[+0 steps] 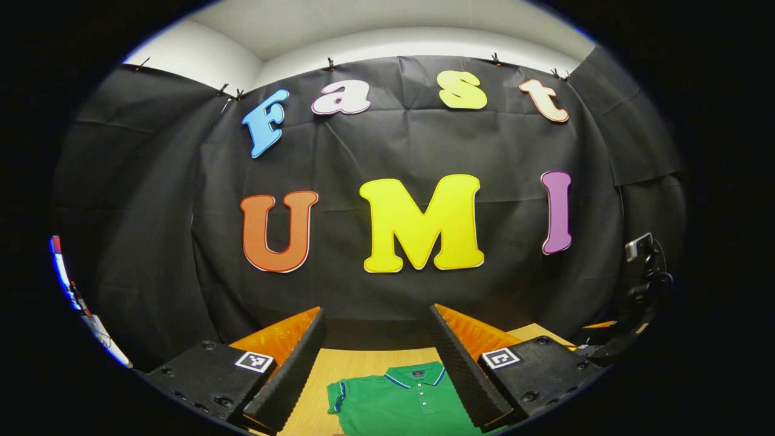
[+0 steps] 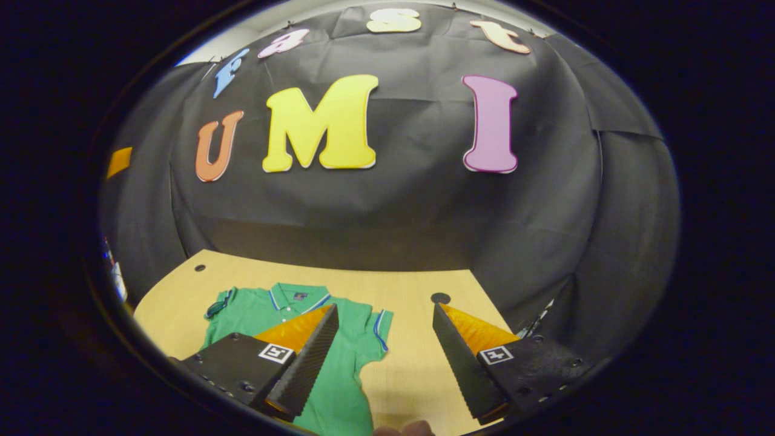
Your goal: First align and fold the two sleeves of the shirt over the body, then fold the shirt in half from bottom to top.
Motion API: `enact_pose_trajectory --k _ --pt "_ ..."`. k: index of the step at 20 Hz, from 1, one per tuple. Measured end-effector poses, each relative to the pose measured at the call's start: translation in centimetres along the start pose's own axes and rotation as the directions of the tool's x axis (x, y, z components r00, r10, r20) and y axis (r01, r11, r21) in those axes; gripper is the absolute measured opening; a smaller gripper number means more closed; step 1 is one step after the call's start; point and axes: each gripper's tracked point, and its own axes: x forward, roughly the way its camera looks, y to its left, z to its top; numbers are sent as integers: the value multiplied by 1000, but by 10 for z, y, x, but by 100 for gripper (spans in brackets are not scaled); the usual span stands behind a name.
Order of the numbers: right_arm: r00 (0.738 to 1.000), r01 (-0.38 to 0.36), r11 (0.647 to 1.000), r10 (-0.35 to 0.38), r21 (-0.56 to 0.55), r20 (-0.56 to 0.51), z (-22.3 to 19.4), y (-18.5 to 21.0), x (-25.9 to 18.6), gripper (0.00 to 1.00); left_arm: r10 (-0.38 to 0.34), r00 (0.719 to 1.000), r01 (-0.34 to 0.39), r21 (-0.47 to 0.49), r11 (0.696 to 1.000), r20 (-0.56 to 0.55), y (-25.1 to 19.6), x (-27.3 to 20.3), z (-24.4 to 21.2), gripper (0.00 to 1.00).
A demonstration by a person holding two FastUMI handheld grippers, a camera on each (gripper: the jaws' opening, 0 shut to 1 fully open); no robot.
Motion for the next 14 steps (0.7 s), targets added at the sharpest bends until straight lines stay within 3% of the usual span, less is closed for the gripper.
enact_pose_trajectory --k 6,14 --pt "981 -57 998 53 -16 -184 -64 -2 60 95 75 997 -74 36 997 -19 18 3 -4 100" --pt "953 -71 995 47 -71 -299 -114 1 141 96 127 989 -125 34 992 -69 25 11 -19 100"
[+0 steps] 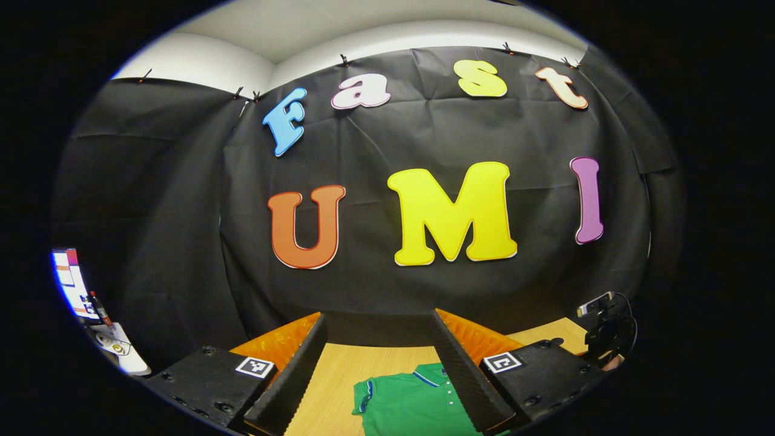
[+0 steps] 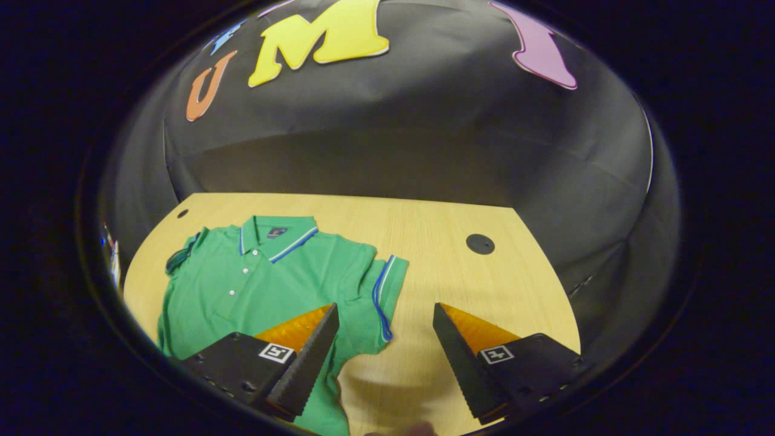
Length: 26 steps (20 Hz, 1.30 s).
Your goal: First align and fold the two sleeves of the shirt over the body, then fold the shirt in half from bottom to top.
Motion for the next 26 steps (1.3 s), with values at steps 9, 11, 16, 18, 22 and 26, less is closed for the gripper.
enact_pose_trajectory --k 9,11,16,18,22,26 --pt "986 -66 998 65 -2 -151 -36 3 43 52 55 998 -54 22 998 -42 3 10 -11 100" --pt "986 -75 997 77 24 -147 -33 5 47 27 62 996 -60 23 998 -58 2 12 -14 100" --pt "981 -108 993 114 52 -155 -26 8 43 0 48 997 -47 30 998 -67 -11 15 -16 100" --pt "985 -110 992 117 61 -128 -16 7 37 0 42 997 -41 18 999 -69 -15 14 -16 100" --pt "992 -101 992 106 74 -66 13 13 17 0 38 996 -39 -10 999 -77 -12 12 -21 100" --pt "993 -110 989 114 100 -32 38 42 -6 0 33 998 -34 -4 999 -59 4 8 -20 100"
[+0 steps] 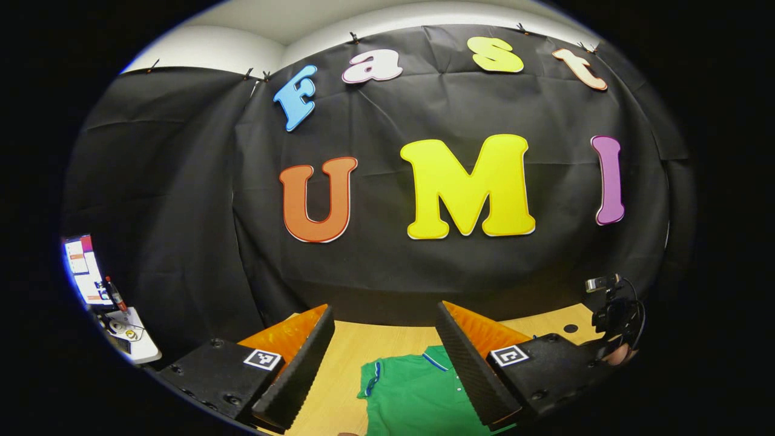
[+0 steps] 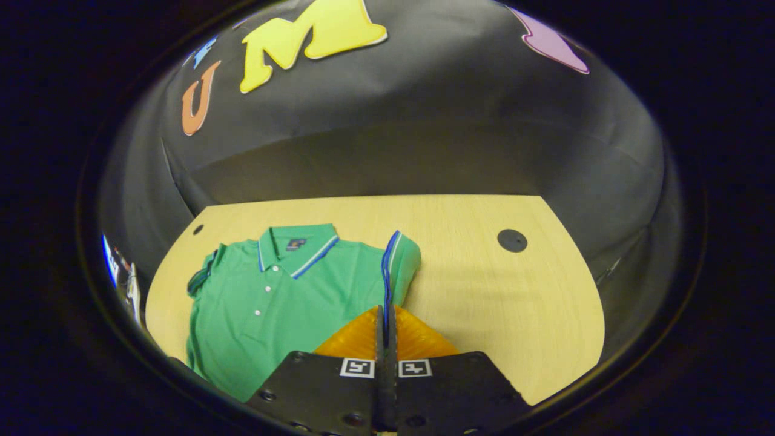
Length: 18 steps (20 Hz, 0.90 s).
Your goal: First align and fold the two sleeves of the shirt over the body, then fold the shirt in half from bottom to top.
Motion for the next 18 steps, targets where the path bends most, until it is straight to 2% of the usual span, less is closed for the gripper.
enact_pose_trajectory --k 6,10,15,17,18 --pt "999 26 1000 -26 -2 38 23 64 -11 0 10 999 -11 -27 1000 -34 45 -3 -20 100" --pt "999 47 998 -46 -49 6 12 102 11 0 24 998 -25 -13 1000 -52 78 -9 -29 100" --pt "999 19 998 -21 -56 -36 -7 144 30 0 48 996 -49 -3 999 -69 107 -13 -37 100" --pt "1000 10 999 -10 -44 -21 -4 155 26 9 43 997 -43 -2 999 -69 109 -13 -36 100" --pt "1000 11 999 -11 -43 -3 0 156 22 35 37 997 -37 -2 999 -65 109 -13 -36 100"
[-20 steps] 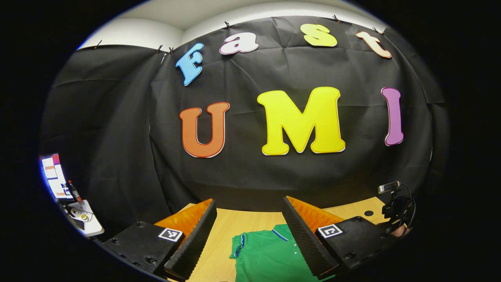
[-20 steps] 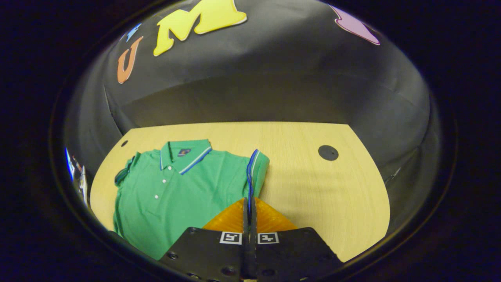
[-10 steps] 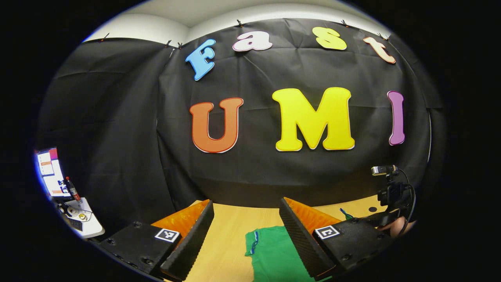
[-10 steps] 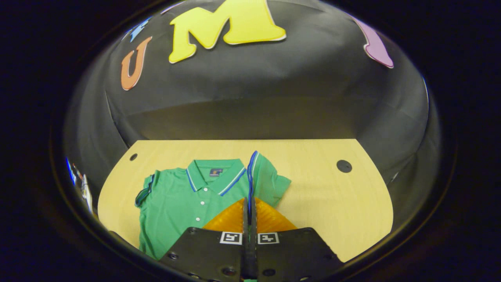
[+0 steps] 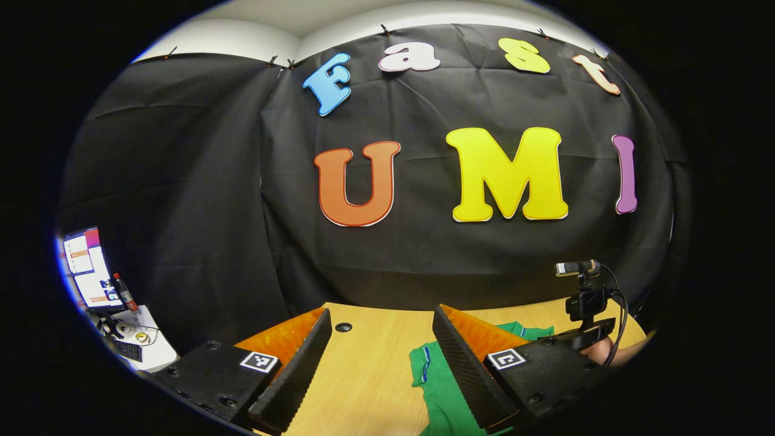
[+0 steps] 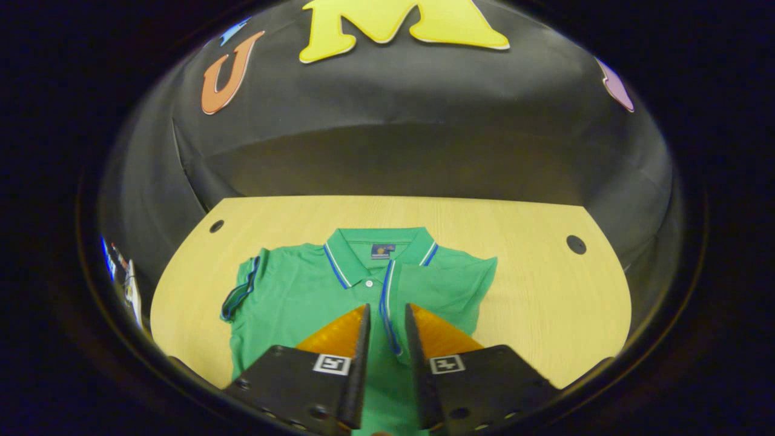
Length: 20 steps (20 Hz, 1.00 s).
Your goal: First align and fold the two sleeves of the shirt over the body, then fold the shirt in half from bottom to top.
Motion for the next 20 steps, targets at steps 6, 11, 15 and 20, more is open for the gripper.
enact_pose_trajectory --k 6,11,15,20 --pt "995 17 1000 -16 -11 98 13 9 -53 98 -71 997 71 -19 997 1 -12 11 -10 100" --pt "975 38 996 -20 -78 223 27 4 -136 98 -162 985 162 -3 987 -60 -36 35 -48 100" --pt "949 103 988 -64 -112 308 32 -20 -200 97 -227 960 231 5 973 -164 -60 63 -105 100" --pt "917 210 972 -158 -105 366 34 -55 -249 97 -248 933 263 23 965 -262 -69 110 -180 100"
